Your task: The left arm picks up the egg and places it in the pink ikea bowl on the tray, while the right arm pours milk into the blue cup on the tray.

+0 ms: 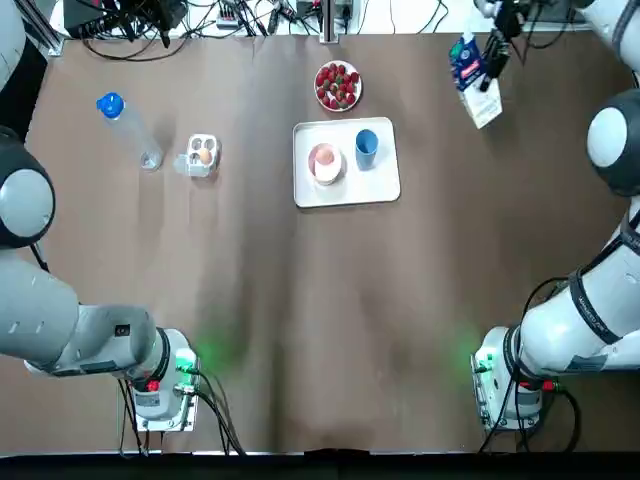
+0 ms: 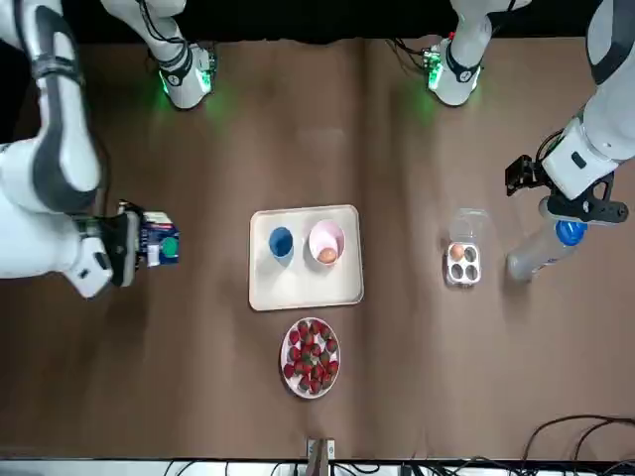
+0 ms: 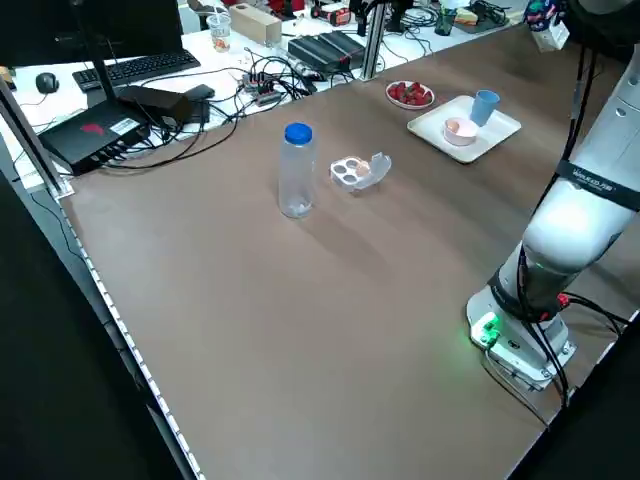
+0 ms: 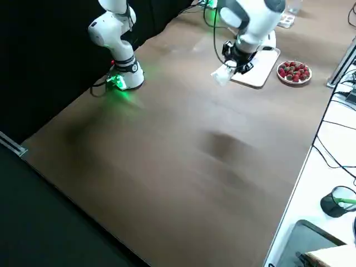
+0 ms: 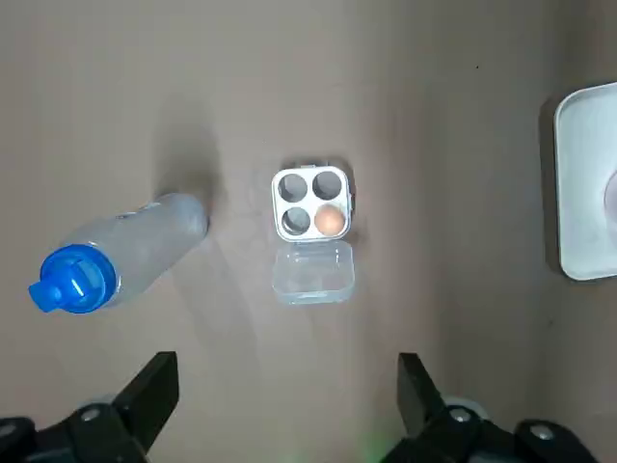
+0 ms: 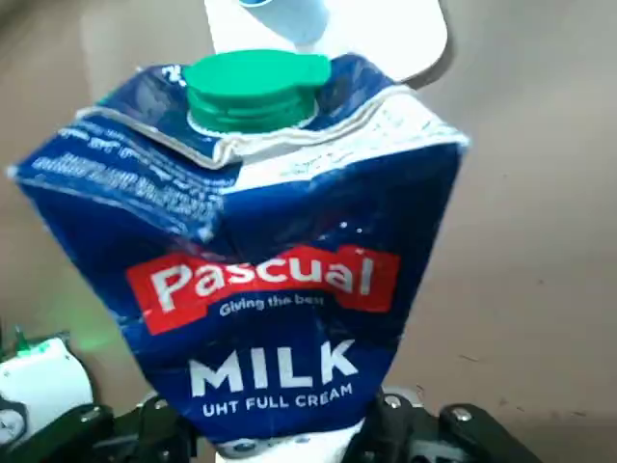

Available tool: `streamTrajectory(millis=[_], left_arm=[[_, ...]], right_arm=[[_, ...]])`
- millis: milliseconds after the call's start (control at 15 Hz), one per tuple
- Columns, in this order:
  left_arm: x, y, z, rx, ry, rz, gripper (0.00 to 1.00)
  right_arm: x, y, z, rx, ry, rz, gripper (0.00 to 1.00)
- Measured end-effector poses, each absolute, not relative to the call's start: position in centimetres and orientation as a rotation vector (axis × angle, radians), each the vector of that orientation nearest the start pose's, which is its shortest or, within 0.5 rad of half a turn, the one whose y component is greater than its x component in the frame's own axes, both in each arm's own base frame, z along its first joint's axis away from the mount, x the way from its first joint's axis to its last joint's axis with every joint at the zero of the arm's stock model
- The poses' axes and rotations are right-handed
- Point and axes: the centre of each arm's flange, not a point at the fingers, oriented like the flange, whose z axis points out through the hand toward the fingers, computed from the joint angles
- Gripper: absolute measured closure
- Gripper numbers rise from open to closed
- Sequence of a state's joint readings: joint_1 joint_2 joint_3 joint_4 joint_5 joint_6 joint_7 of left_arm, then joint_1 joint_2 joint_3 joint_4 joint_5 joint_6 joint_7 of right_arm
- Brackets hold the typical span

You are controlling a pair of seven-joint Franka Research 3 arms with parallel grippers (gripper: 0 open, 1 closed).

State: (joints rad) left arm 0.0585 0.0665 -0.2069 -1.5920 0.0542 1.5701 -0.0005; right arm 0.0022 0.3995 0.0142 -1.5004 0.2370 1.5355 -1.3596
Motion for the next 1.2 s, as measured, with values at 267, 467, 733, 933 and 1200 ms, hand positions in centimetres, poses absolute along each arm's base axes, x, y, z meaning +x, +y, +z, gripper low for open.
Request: streamTrajectory(millis=[267, 467, 733, 933, 1200], left_arm=[[56.6, -7.5, 57.8, -3.083, 0.233, 0.13, 0.0], [56.6, -7.6, 57.8, -3.083, 0.234, 0.13, 0.0], [56.6, -7.6, 57.7, -3.083, 0.234, 0.131, 0.0], [56.6, -7.6, 57.7, -3.083, 0.234, 0.131, 0.0], [56.6, -7.5, 57.7, -3.083, 0.233, 0.131, 0.0]], right_arm=[[63.8, -4.2, 40.8, -1.99, -1.717, -0.056, 0.41], [64.0, -11.0, 35.7, -1.895, -1.68, -0.24, 0.41], [63.7, -15.5, 30.7, -1.816, -1.626, -0.415, 0.41], [63.3, -17.7, 28.1, -1.766, -1.585, -0.541, 0.41], [62.8, -19.0, 24.7, -1.717, -1.535, -0.646, 0.41]])
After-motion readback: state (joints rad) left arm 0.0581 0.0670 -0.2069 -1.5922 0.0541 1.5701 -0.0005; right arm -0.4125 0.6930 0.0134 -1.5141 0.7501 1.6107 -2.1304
